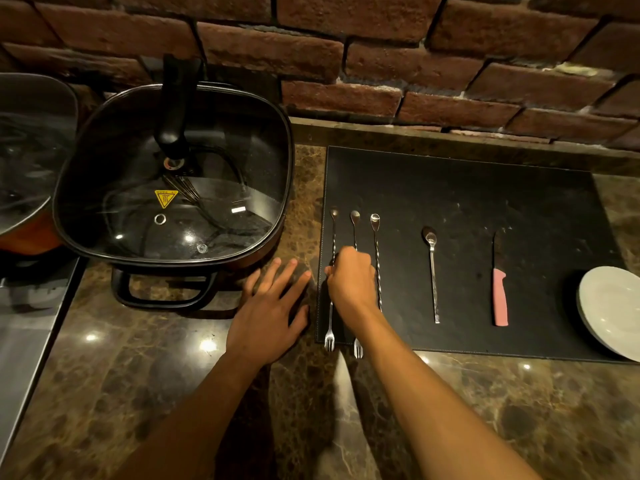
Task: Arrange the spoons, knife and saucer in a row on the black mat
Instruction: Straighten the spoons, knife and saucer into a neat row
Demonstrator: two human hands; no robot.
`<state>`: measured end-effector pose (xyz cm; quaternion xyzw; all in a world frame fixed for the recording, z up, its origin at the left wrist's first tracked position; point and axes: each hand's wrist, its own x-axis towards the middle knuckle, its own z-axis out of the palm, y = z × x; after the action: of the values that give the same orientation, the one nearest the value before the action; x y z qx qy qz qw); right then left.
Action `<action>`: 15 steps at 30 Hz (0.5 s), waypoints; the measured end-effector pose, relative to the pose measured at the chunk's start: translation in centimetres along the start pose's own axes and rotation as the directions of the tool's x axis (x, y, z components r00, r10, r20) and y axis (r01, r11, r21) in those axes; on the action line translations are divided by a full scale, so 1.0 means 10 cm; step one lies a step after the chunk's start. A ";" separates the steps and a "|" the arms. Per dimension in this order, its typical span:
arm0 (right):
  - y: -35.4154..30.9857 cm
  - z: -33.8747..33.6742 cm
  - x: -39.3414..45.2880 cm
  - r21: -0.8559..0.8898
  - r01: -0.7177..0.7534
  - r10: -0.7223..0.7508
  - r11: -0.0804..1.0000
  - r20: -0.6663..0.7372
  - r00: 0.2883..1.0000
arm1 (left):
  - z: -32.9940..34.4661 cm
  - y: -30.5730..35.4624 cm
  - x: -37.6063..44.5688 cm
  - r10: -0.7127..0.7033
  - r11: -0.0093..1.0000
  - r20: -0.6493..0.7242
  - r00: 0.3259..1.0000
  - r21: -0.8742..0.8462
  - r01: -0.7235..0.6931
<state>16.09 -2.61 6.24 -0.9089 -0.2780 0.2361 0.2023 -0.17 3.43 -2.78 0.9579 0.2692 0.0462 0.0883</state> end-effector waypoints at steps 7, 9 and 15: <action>-0.03 -0.03 0.07 0.015 -0.063 0.062 0.998 0.052 0.997 | -0.02 0.01 -0.01 -0.002 1.000 -0.019 1.000 0.001 0.002; -0.01 -0.03 0.06 0.044 -0.087 0.085 0.995 0.050 0.995 | -0.02 0.01 -0.02 -0.003 1.000 -0.019 1.000 -0.004 0.003; 0.00 -0.04 0.03 0.118 -0.070 0.063 0.991 0.063 0.996 | -0.01 0.01 -0.01 -0.006 1.000 -0.017 1.000 -0.014 0.005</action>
<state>16.49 -2.56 6.47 -0.8964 -0.2388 0.2860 0.2403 -0.20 3.30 -2.68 0.9561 0.2723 0.0558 0.0929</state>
